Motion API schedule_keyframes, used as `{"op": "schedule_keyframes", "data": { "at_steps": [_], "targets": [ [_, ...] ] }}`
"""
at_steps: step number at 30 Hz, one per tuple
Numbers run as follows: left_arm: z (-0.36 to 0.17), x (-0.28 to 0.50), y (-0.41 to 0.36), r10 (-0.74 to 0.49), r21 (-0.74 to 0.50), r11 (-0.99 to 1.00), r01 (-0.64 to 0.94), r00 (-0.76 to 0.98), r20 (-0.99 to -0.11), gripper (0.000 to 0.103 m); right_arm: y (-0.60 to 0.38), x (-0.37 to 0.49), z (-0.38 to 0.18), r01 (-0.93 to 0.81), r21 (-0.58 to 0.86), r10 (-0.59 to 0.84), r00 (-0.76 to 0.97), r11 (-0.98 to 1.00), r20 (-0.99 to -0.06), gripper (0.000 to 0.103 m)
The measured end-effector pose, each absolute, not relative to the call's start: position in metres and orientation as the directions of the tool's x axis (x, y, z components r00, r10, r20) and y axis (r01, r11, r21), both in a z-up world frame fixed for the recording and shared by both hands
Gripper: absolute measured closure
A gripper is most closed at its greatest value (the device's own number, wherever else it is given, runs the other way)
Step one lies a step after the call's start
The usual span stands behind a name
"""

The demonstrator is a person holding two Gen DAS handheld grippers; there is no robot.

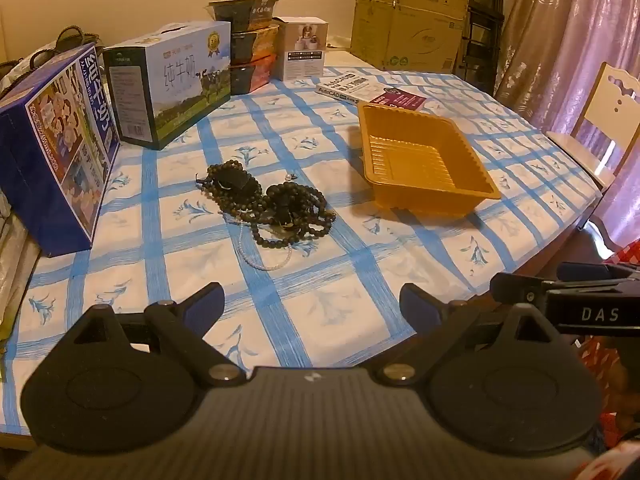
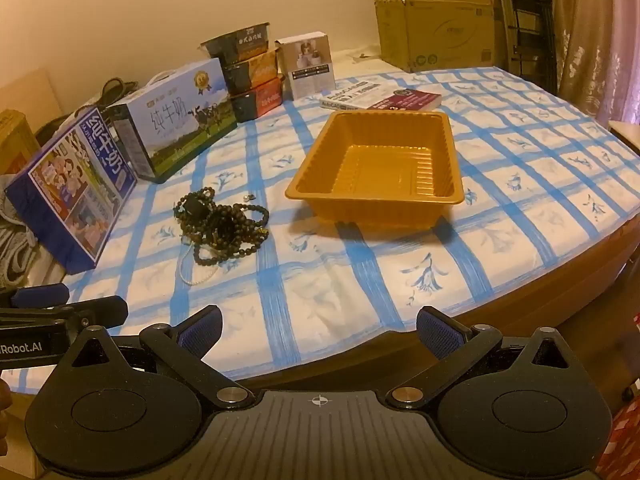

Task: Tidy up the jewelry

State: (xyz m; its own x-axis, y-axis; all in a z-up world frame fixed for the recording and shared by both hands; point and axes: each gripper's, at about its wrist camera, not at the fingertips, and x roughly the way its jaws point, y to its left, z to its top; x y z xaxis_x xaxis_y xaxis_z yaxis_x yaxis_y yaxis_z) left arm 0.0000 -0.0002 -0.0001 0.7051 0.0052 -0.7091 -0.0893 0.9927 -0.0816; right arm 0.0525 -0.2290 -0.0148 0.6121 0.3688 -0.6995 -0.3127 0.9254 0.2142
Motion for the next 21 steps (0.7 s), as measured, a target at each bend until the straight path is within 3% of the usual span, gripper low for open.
{"op": "schedule_keyframes", "data": {
  "at_steps": [21],
  "targets": [
    [-0.0001,-0.0001,-0.0002,0.005,-0.082,0.993,-0.088,0.708,-0.706,0.009,-0.2282,0.0522,-0.0145,-0.313,0.216,0.37,0.61,0.925,-0.7,0.0]
  ]
}}
